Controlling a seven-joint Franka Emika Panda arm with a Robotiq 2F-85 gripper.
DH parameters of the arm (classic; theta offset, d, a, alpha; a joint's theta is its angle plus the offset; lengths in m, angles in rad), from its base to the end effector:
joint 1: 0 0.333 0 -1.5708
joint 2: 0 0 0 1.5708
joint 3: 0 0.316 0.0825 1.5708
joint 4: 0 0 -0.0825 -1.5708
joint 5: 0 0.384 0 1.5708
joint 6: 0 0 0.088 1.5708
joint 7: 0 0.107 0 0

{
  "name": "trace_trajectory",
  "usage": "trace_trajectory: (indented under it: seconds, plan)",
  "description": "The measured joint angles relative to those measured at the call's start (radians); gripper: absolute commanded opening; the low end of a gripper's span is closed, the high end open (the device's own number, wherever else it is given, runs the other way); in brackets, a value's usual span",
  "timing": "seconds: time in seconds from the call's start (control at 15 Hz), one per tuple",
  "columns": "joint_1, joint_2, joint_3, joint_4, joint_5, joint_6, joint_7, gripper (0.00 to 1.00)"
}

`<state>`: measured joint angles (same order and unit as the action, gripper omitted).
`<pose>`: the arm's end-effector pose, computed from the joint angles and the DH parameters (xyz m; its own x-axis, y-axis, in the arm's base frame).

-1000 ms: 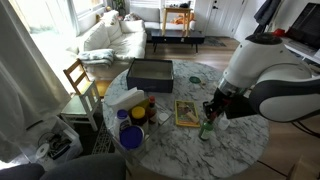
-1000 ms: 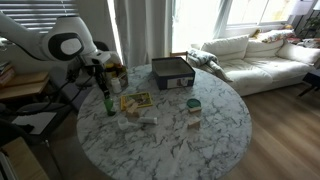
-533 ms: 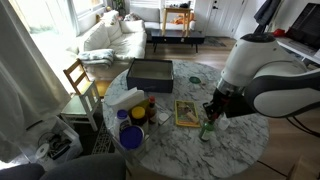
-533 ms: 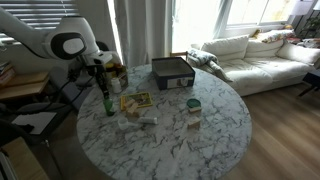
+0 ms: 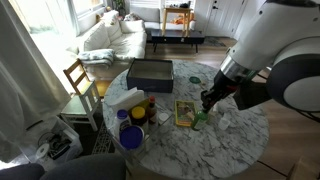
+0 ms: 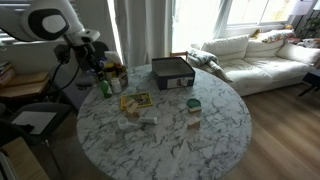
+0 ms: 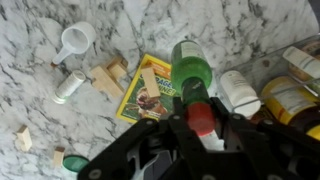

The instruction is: Lift the green bottle upright and then put it in the transparent box

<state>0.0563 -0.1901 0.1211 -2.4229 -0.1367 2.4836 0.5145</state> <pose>0.4789 0.0871 0.4054 0.9350 -0.2280 0.2716 -0.2358 -0.9718 -0.0042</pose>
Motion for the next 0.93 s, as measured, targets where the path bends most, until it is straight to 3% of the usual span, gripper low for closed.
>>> trace_trajectory:
  seconds: [0.53, 0.93]
  plan:
    - [0.078, -0.092, 0.076, 0.101, 0.067, 0.003, -0.117, 0.08]
    - [0.08, 0.035, 0.107, 0.187, 0.069, 0.107, -0.114, 0.08]
